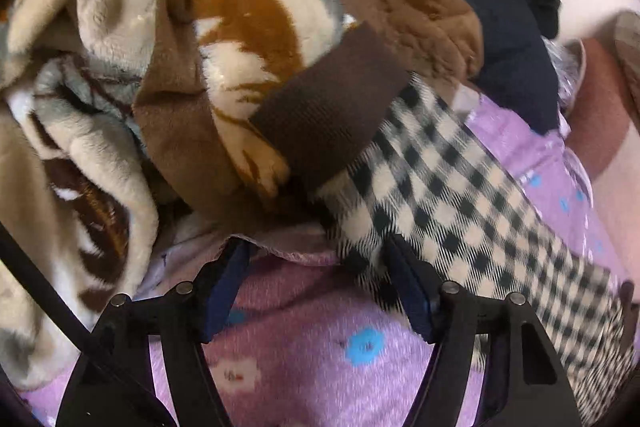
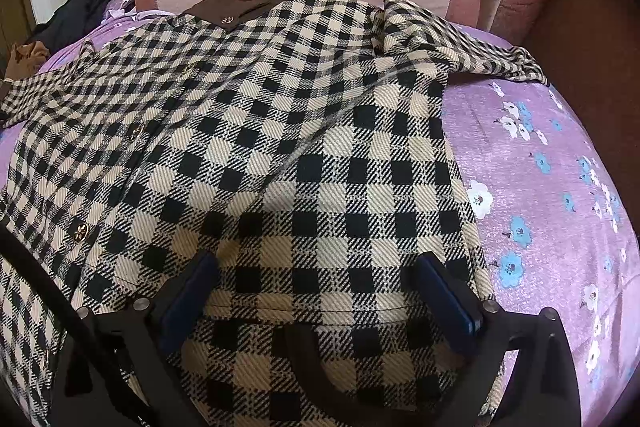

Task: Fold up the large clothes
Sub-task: 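Grasp the checked shirt's sleeve cuff with the left gripper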

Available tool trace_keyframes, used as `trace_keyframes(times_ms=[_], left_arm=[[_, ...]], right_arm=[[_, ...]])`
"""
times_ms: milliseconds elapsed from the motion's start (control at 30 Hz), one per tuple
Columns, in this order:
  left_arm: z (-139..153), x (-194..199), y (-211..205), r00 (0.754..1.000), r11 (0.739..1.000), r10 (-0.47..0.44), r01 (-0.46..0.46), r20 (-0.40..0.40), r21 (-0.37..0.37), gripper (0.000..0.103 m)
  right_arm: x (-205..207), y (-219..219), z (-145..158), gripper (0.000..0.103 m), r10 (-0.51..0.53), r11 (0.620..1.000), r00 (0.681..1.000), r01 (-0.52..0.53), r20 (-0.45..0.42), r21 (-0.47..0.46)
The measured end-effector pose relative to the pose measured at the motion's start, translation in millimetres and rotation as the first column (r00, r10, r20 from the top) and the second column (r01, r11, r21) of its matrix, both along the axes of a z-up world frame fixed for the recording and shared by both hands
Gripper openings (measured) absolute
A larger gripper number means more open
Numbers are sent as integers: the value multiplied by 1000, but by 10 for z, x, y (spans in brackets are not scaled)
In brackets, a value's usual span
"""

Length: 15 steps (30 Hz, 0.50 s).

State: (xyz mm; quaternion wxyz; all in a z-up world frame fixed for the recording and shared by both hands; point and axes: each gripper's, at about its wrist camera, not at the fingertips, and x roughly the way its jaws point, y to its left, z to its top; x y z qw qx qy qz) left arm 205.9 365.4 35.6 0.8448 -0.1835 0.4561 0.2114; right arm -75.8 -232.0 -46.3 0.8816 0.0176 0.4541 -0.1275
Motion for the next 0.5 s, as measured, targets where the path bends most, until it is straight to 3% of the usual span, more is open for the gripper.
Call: trace_keyframes(times_ms=[67,133,167,333,433,500], left_arm=[[-28,28,83,1000,999,25,-25,4,-35,54],[-10,10,121,1000,997,28,-28,7,-71,13],[14,6,116,1000,997,29,-29,4,-70,10],[345,-46,-189,1000,997,6,-7,16,77,6],[639,-85,-601,997,982,-61,53,40,179,4],[780,-144,-821,993,977,-103,91,51,192,3]], right_arm=[[5,-5,-3,102,2,1000,1000,-2,1,1],[12,-6,-6,102,4,1000,1000,-4,1,5],[18,-5,-8,102,5,1000,1000,-5,1,6],[28,-6,-9,103,6,1000,1000,-6,0,9],[29,-4,-8,103,6,1000,1000,-6,-1,9],[31,0,-8,103,5,1000,1000,-5,-2,7]])
